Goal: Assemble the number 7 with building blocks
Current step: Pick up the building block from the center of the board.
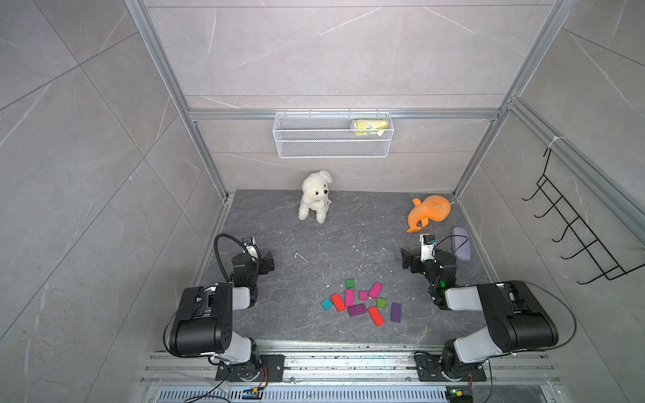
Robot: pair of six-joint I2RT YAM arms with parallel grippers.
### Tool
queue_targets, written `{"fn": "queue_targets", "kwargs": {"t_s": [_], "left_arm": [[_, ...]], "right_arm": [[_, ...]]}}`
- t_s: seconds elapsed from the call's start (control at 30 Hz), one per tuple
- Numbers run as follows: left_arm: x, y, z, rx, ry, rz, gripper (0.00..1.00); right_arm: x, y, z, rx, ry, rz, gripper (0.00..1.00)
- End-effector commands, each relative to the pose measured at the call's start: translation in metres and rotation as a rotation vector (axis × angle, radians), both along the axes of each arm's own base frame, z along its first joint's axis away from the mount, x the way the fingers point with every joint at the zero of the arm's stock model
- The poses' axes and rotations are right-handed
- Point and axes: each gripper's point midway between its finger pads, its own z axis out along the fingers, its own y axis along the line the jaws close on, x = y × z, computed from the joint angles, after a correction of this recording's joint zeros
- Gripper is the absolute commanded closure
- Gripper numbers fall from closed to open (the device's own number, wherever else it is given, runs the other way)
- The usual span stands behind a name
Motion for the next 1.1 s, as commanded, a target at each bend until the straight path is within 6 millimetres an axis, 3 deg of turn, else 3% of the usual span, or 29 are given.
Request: {"fn": "queue_targets", "kwargs": {"t_s": [0.0, 0.07, 0.2, 0.27, 0.37, 0.4, 0.53, 0.7, 0.87, 1.07], "left_arm": [[0.011, 0.000, 0.017, 0.008, -0.059, -0.013, 0.00], [0.012, 0.000, 0.017, 0.008, -0.060, -0.014, 0.00], [0.012, 0.001, 0.018, 0.008, -0.064, -0.007, 0.00], [0.016, 0.011, 0.032, 0.020, -0.063, 0.053, 0.00], [0.010, 0.024, 0.059, -0.052, 0.070, 0.196, 0.00], [0.009, 0.021, 0.068, -0.093, 0.073, 0.202, 0.00], [0.006, -0.017, 0.080, -0.212, 0.112, 0.094, 0.00], [-0.011, -0.067, 0.083, -0.136, 0.238, -0.031, 0.00], [-0.036, -0.117, 0.061, -0.048, 0.430, -0.148, 0.00], [-0.060, -0.145, 0.047, -0.045, 0.588, -0.209, 0.00]], "right_arm": [[0.008, 0.001, 0.008, 0.013, -0.024, 0.002, 0.01], [0.007, 0.001, 0.007, 0.010, -0.021, 0.002, 0.01], [0.009, 0.005, 0.015, 0.004, 0.003, 0.029, 0.14], [0.009, 0.009, 0.019, 0.007, 0.069, 0.053, 0.16], [0.009, 0.023, 0.025, 0.087, 0.207, 0.100, 0.18], [0.007, 0.030, 0.025, 0.112, 0.243, 0.130, 0.17], [-0.002, 0.040, 0.020, 0.050, 0.406, 0.106, 0.18], [-0.022, 0.061, 0.025, 0.046, 0.540, 0.123, 0.21], [-0.046, 0.089, 0.032, 0.131, 0.615, 0.177, 0.23], [-0.082, 0.109, 0.029, 0.098, 0.741, 0.215, 0.23]]}}
